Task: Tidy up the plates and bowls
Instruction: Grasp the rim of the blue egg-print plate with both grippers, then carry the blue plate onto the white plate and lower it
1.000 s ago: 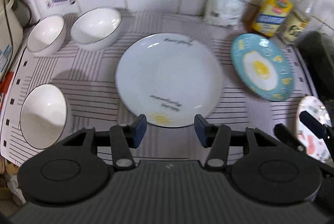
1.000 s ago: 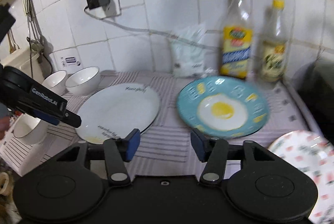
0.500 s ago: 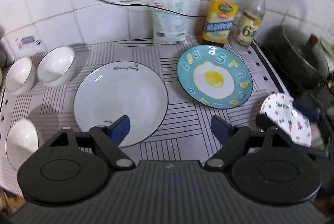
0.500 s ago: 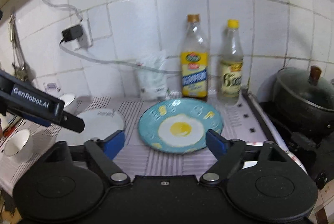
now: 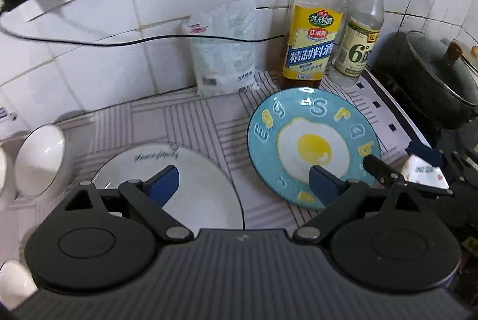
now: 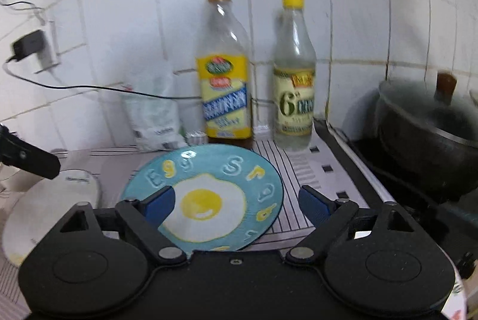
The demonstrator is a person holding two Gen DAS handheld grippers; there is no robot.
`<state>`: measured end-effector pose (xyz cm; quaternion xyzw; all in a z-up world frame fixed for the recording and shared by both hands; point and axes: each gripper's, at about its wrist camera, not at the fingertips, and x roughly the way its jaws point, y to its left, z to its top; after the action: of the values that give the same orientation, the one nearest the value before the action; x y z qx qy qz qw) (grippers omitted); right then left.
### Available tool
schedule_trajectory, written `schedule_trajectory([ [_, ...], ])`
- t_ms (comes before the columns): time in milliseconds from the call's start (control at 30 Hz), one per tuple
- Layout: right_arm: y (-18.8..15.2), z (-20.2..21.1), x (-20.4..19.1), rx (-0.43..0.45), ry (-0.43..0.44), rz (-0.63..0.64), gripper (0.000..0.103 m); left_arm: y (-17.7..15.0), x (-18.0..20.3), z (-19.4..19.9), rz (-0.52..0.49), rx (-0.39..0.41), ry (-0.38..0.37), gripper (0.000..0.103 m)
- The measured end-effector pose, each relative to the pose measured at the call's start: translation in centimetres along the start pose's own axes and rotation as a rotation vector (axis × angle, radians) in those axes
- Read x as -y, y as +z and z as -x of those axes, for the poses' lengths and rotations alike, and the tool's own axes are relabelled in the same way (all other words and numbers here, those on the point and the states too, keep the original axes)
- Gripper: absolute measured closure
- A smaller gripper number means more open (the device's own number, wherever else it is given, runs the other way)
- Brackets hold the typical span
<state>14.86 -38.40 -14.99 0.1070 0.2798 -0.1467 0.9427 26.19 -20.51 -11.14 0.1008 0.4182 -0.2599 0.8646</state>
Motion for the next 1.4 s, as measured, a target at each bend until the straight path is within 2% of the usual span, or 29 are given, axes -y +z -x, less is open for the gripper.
schedule_trajectory([
  [100,-0.2,-1.8,1.0,-0.028,0.001,-0.028,0.022,0.8,0.2,-2.7,0.007,0.006,0.027,0.008],
  [167,-0.3,-2.9,1.4,-0.07,0.004,-0.037,0.024,1.6,0.5,-4.9,0.019,0.009,0.048,0.008],
  [433,-0.4,-5.5,2.1,-0.127,-0.016,-0.06,0.031,3.1,1.1,-11.3,-0.05,-0.1,0.015,0.014],
  [533,-0.4,-6.2,2.6,-0.144,-0.012,-0.076,0.046,3.2,0.1,-12.7,-0.025,-0.157,-0.031,0.032],
  [600,-0.3,-6.5,2.8,-0.15,-0.005,-0.082,0.052,3.2,-0.4,-13.5,-0.004,-0.186,-0.044,0.054],
  [633,-0.3,-6.6,2.8,-0.149,-0.01,-0.08,0.056,3.1,-0.6,-13.7,0.005,-0.19,-0.045,0.056],
  [700,-0.3,-6.6,3.1,-0.155,-0.034,-0.082,0.072,3.1,-0.9,-13.7,0.04,-0.182,-0.075,0.07],
  [800,-0.1,-6.8,3.3,-0.171,-0.036,-0.068,0.076,3.0,-0.3,-13.6,0.012,-0.179,-0.097,0.083],
  [900,-0.2,-7.4,3.8,-0.209,-0.008,-0.09,0.077,2.9,0.6,-13.4,-0.04,-0.165,-0.072,0.082],
  [1033,-0.4,-7.6,4.1,-0.212,0.011,-0.112,0.077,2.9,0.2,-13.6,-0.025,-0.163,-0.086,0.082],
  [1167,-0.4,-7.8,4.2,-0.221,0.022,-0.12,0.076,3.0,0.7,-13.7,-0.024,-0.164,-0.064,0.08],
  [1300,-0.2,-7.6,4.0,-0.226,0.033,-0.101,0.077,3.2,0.0,-13.3,0.01,-0.196,-0.06,0.08],
  [1400,0.0,-6.7,3.6,-0.208,0.069,-0.09,0.078,3.5,-0.2,-11.7,0.014,-0.163,-0.016,0.08],
])
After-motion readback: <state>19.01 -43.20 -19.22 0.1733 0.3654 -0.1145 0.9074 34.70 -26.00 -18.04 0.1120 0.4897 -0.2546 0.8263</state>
